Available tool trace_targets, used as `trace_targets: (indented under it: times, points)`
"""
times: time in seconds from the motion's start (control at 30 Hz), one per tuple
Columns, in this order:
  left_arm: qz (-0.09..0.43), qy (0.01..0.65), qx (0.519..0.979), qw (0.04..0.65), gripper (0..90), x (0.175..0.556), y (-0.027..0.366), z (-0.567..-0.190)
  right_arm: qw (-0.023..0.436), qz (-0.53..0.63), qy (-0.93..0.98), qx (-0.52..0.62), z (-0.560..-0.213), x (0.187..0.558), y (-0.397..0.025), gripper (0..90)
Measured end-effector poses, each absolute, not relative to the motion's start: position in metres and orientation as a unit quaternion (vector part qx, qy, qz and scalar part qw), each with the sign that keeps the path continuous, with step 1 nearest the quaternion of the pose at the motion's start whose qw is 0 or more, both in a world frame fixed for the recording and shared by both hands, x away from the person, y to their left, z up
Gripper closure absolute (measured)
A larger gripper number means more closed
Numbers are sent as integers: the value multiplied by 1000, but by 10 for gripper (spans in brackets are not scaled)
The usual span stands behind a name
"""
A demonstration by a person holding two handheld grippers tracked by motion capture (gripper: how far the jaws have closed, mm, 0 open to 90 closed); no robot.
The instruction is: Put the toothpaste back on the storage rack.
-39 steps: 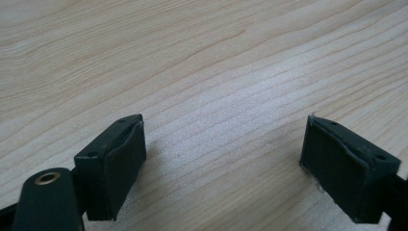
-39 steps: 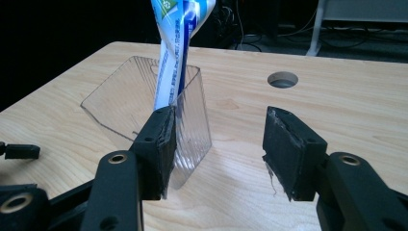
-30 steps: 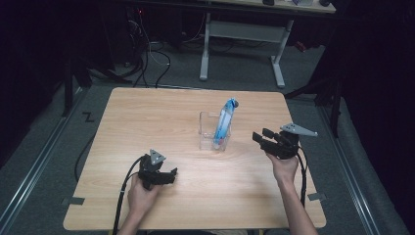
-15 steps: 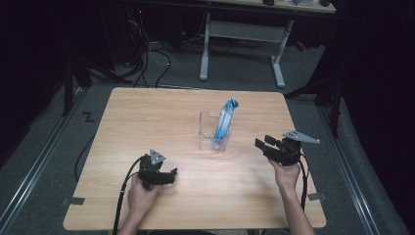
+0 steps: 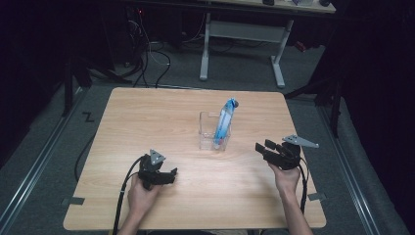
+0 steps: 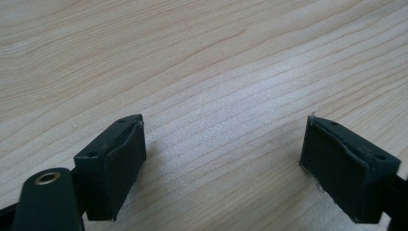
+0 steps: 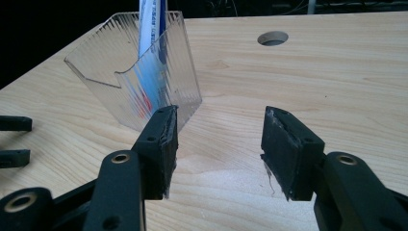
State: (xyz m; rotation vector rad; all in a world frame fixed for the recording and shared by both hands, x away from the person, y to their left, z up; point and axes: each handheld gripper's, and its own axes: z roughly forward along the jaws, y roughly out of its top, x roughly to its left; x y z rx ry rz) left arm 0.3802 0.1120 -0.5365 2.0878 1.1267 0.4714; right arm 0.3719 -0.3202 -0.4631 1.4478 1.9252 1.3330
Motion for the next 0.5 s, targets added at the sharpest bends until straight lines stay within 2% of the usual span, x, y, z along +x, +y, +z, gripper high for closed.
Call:
trace_targets:
  times: [0.5]
  points:
    - [182, 436, 807, 354, 161, 380, 112, -536, 191, 462, 692, 520, -476, 368, -318, 486]
